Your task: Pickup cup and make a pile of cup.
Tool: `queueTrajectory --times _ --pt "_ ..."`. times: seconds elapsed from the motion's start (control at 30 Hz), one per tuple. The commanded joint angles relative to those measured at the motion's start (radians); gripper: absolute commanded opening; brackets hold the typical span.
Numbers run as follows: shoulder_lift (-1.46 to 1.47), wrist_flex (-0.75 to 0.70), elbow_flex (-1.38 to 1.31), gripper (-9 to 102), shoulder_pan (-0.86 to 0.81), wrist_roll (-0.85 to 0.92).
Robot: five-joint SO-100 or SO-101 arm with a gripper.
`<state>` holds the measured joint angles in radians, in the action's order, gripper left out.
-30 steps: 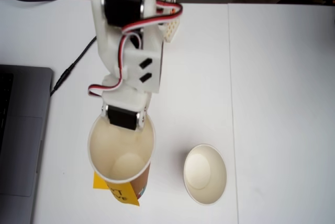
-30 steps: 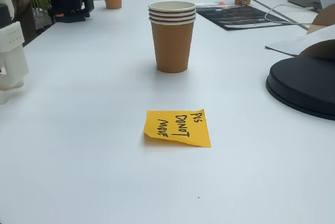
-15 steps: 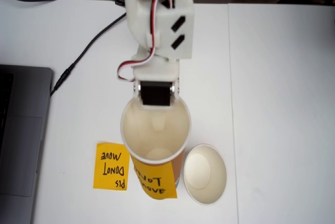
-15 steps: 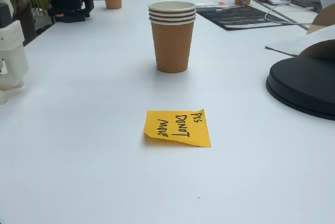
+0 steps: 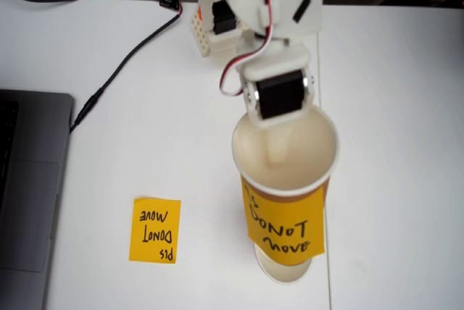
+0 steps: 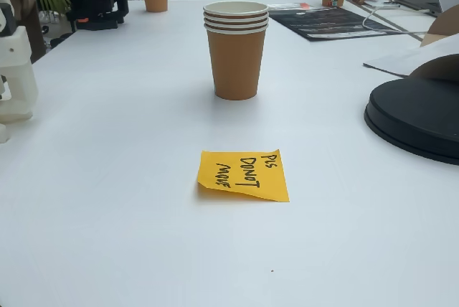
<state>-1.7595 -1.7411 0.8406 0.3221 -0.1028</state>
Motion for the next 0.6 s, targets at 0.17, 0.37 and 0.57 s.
queueTrajectory --times 0.17,0.37,0.57 --pt "0.025 0.011 -0.089 -7 0.084 -0.008" --pt "0.081 0.011 -0.089 -7 0.086 -0.008" --pt "0.129 0.011 -0.089 -7 0.071 -0.009"
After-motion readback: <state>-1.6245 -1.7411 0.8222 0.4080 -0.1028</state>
